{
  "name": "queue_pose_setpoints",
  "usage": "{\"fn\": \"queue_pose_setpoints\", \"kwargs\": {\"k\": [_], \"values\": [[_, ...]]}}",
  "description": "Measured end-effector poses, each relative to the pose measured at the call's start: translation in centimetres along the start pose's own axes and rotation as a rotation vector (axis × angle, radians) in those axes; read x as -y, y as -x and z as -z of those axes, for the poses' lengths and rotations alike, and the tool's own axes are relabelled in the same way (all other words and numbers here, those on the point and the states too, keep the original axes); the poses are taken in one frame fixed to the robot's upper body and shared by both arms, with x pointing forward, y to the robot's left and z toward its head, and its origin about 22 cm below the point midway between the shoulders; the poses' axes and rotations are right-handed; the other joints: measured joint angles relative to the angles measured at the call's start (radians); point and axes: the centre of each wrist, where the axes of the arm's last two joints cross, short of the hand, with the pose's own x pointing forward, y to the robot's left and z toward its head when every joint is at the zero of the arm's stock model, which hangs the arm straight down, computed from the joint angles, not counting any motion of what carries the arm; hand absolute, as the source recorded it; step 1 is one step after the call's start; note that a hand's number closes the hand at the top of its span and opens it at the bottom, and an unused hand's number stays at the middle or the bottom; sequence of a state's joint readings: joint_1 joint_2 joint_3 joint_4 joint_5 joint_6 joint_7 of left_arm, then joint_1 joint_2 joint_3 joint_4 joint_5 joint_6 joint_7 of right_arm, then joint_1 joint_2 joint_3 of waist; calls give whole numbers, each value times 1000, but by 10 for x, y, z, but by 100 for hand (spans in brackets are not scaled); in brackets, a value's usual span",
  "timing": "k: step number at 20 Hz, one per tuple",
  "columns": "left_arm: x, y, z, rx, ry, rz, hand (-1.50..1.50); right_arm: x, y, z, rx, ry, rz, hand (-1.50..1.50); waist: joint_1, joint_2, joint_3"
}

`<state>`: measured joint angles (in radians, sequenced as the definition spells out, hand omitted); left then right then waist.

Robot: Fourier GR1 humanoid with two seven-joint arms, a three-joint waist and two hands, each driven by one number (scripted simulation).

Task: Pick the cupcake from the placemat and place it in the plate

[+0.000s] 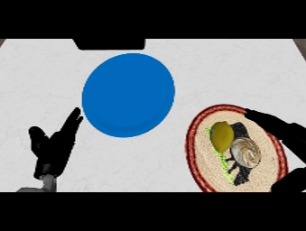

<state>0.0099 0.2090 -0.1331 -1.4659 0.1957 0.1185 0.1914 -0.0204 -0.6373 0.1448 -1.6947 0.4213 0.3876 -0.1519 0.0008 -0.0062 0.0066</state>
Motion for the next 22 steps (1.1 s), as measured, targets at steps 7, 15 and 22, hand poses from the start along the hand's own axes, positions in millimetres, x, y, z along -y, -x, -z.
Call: {"fn": "queue_pose_setpoints", "kwargs": {"k": [7,15,22], "values": [[5,1,1,7,-4,11,0,-10,2,11,-53,7,-58,-150,1,1,0],[7,3,3,13,3,6,0,-28,3,30,-62,-33,-81,-150,2,1,1],[6,2,1,8,1,9,0,-39,12,35,-26,-59,-190,150,2,-4,-4]]}}
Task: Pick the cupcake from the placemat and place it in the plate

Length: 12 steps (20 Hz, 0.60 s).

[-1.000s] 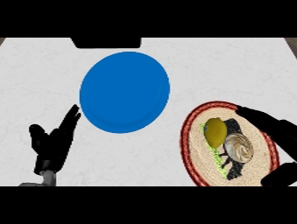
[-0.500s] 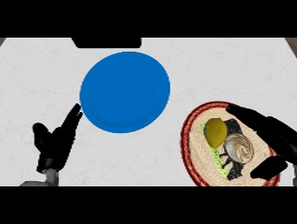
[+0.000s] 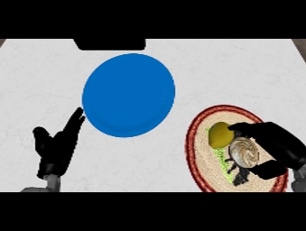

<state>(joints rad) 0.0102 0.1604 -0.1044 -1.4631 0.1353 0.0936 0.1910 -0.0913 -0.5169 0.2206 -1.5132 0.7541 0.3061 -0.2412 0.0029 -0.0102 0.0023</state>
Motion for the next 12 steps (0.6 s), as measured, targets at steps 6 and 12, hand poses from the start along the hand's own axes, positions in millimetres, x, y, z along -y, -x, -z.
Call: {"fn": "queue_pose_setpoints", "kwargs": {"k": [6,12], "values": [[-2,0,1,-4,11,-2,0,-5,5,7,24,56,-50,150,-1,-4,-4],[-1,-4,1,-19,6,-5,0,-21,-48,31,40,224,19,150,0,-4,-3]]}}
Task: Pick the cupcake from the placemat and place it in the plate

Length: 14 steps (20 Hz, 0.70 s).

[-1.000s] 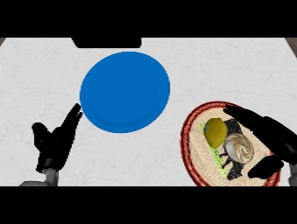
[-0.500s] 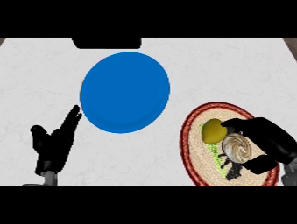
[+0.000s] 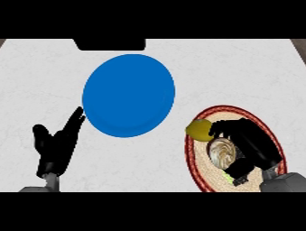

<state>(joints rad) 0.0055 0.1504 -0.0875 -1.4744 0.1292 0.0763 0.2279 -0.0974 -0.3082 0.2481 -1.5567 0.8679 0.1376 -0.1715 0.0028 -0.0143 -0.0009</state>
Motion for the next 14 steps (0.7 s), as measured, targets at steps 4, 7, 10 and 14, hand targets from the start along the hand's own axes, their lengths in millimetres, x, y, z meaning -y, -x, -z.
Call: {"fn": "queue_pose_setpoints", "kwargs": {"k": [4,7,10,14], "values": [[0,-1,-1,2,8,8,0,-23,-59,28,-45,98,76,150,27,-1,-3],[3,-2,0,4,17,13,0,-21,-92,41,-65,201,86,150,42,-3,-3],[5,-2,1,4,26,14,0,-17,-116,49,-104,306,91,150,52,-5,-3],[7,-2,2,4,34,14,0,-9,-141,55,-177,454,128,150,60,-5,-2]]}}
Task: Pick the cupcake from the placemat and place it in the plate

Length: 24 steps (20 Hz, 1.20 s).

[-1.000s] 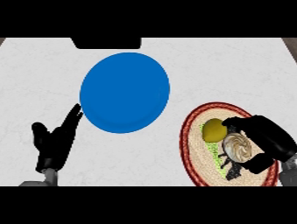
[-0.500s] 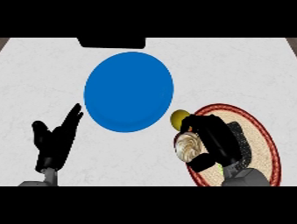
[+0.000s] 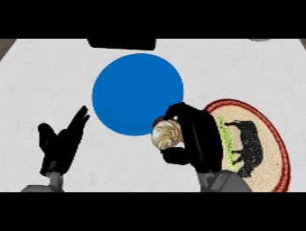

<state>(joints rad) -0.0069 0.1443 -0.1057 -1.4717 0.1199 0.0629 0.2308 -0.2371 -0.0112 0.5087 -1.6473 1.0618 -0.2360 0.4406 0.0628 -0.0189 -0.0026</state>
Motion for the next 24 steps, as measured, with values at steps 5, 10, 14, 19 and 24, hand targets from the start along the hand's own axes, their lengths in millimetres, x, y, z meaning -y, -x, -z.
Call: {"fn": "queue_pose_setpoints", "kwargs": {"k": [5,10,14,19,24], "values": [[3,-2,2,2,13,4,0,0,-25,2,-107,167,72,150,8,6,2],[8,-4,4,11,28,7,0,-3,-43,7,-196,307,152,150,20,13,3],[11,-4,5,18,32,11,0,-10,-51,17,-219,391,128,150,23,17,3],[13,-6,6,14,34,11,0,-18,-49,38,-193,503,25,150,19,20,5],[13,-5,5,22,39,10,0,-22,-44,61,-203,577,-42,150,21,25,7]]}}
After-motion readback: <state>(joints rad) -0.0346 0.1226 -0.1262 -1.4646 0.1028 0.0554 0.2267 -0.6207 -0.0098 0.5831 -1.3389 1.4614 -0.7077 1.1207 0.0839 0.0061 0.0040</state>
